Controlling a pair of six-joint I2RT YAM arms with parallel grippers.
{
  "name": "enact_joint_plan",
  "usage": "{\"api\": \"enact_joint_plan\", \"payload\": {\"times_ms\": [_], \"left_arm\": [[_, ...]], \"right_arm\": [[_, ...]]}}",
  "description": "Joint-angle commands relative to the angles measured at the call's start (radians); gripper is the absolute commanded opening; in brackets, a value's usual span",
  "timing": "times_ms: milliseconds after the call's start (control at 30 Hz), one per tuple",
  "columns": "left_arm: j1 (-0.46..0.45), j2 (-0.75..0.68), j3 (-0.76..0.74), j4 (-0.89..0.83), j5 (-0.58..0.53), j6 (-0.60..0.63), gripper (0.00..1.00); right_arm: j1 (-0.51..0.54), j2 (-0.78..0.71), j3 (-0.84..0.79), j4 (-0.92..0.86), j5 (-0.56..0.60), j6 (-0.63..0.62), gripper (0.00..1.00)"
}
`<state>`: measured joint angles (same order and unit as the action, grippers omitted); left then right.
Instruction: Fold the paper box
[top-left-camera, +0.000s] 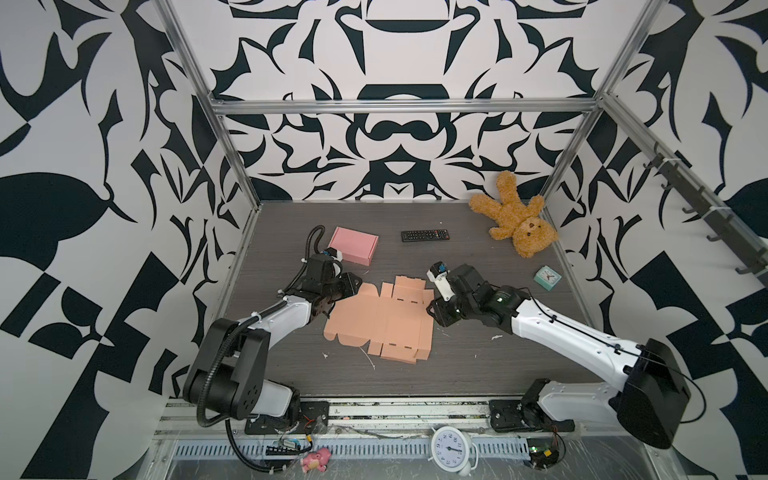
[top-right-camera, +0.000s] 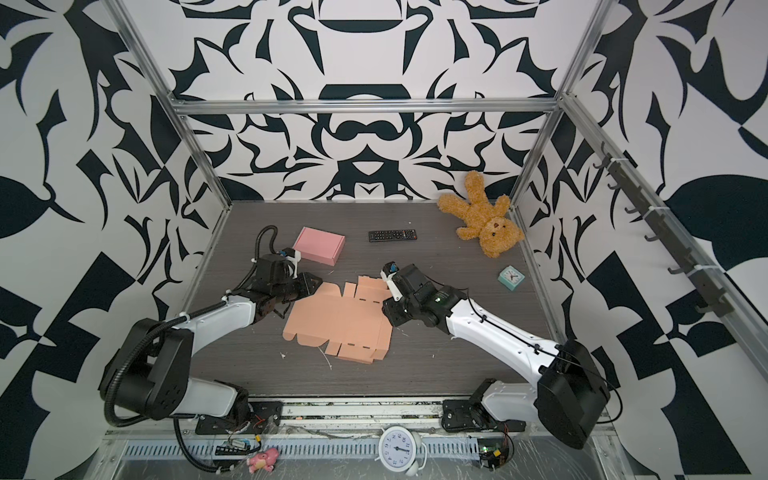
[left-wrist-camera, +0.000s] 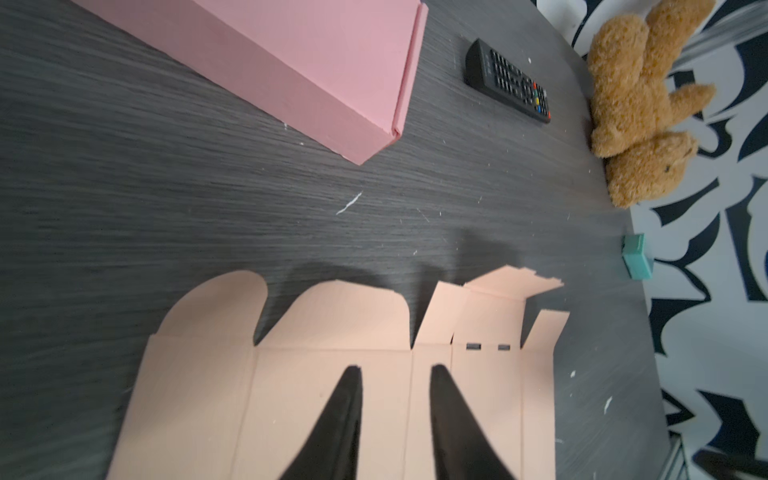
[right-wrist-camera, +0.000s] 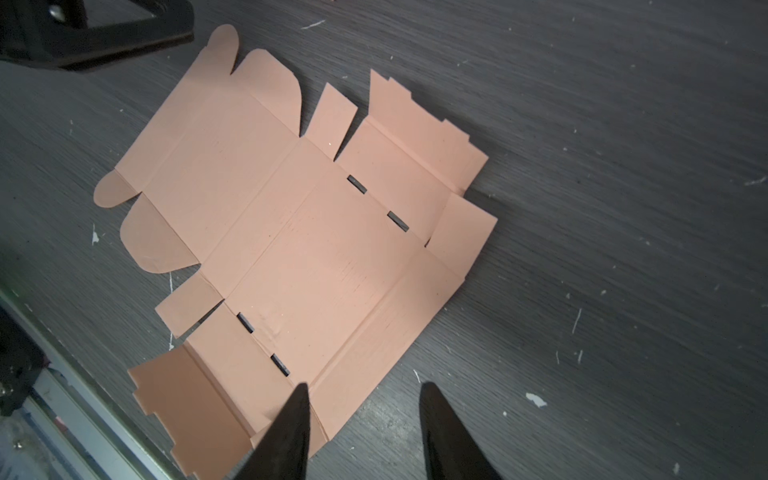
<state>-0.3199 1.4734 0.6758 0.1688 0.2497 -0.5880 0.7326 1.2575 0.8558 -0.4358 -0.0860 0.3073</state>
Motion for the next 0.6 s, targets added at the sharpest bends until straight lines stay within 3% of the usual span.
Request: {"api": "enact_joint_plan", "payload": {"times_ms": [0,233,567], "left_arm": [[0.005,0.073,0.061,0.076,-0.023,-0.016,0.20],[0.007,0.239,0.185,0.093,-0.038,-0.030,0.12],[0.010,0.392,0.303,0.122,-0.051,-0.050,0.13]], "right_arm": [[-0.003,-0.040,-0.034,-0.011,-0.005,0.086,0.45],[-0.022,-0.076,-0.123,0.043,-0.036,0.140,0.46],[-0.034,-0.027,-0.141,0.105,-0.085,0.158,0.46]]}}
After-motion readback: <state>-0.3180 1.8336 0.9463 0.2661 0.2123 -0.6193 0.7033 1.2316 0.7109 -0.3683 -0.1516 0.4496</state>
